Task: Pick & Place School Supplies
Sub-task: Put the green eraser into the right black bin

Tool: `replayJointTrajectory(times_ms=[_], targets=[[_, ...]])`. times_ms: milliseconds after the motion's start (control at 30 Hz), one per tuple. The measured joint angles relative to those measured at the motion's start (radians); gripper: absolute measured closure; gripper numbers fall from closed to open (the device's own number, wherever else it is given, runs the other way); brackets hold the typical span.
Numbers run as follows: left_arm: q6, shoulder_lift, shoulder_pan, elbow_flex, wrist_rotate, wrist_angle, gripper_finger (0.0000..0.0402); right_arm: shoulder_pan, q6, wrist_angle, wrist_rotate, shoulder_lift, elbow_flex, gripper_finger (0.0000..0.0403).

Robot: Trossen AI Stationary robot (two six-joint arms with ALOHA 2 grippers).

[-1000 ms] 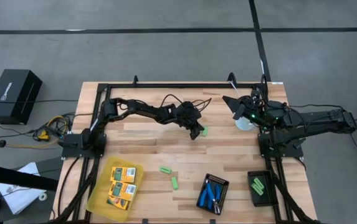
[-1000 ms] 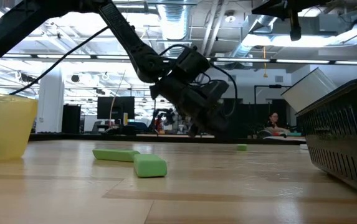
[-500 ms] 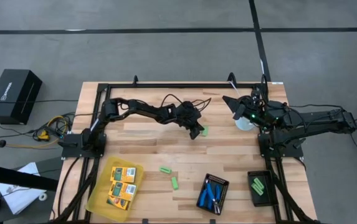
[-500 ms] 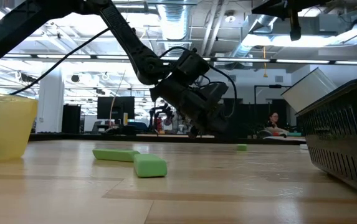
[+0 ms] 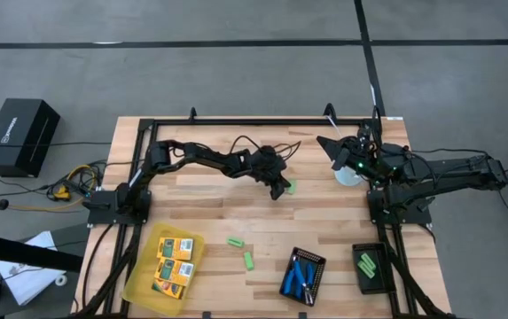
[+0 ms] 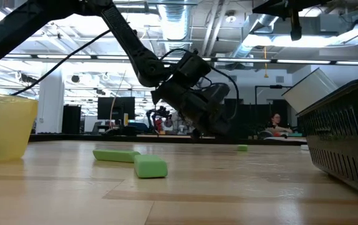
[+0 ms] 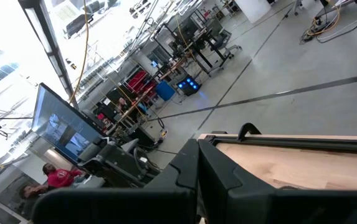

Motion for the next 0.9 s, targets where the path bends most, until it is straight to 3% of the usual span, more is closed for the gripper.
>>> replayJointTrajectory(times_ms=[900], targets=[[-0.044,0.056,0.005,0.006,0.035,-0.064,0.0402,0.000,0.000,0.000,-0.026,0.000,0.000,0.0403]])
